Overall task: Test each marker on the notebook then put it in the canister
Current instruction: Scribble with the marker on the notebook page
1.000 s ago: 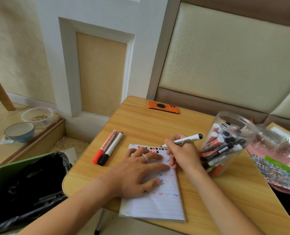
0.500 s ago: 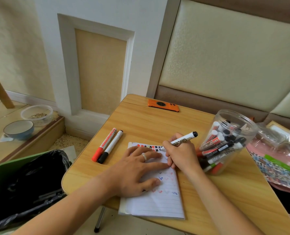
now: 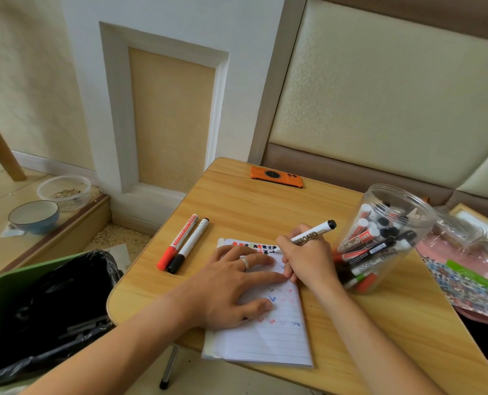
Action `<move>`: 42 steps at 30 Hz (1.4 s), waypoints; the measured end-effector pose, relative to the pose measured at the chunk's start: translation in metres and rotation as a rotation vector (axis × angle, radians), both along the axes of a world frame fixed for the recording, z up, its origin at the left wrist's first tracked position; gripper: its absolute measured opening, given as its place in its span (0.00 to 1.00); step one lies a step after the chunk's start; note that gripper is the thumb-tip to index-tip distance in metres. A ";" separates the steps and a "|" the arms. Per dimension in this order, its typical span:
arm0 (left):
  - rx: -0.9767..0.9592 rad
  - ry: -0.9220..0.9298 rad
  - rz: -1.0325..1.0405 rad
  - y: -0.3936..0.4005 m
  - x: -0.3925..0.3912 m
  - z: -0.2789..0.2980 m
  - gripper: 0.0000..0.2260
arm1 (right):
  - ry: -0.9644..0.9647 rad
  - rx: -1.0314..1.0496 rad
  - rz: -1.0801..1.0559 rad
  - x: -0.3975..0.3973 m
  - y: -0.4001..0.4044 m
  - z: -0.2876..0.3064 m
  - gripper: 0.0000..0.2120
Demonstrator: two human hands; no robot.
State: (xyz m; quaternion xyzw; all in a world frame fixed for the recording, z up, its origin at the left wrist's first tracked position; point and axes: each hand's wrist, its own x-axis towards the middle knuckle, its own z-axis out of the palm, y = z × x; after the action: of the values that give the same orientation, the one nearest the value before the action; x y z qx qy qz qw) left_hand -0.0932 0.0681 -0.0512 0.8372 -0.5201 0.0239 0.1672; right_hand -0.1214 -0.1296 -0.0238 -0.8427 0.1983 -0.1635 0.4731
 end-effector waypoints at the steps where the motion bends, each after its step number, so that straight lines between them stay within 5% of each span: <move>1: 0.002 0.002 0.001 0.000 0.000 0.000 0.24 | -0.003 0.001 -0.003 0.000 0.000 0.000 0.08; 42: -0.021 -0.019 -0.002 0.000 0.001 -0.003 0.24 | 0.000 0.004 -0.006 0.003 0.000 -0.003 0.08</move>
State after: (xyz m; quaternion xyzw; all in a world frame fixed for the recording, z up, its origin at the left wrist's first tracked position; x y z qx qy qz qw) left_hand -0.0927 0.0682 -0.0541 0.8345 -0.5224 0.0372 0.1713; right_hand -0.1186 -0.1293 -0.0266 -0.8411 0.2014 -0.1643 0.4743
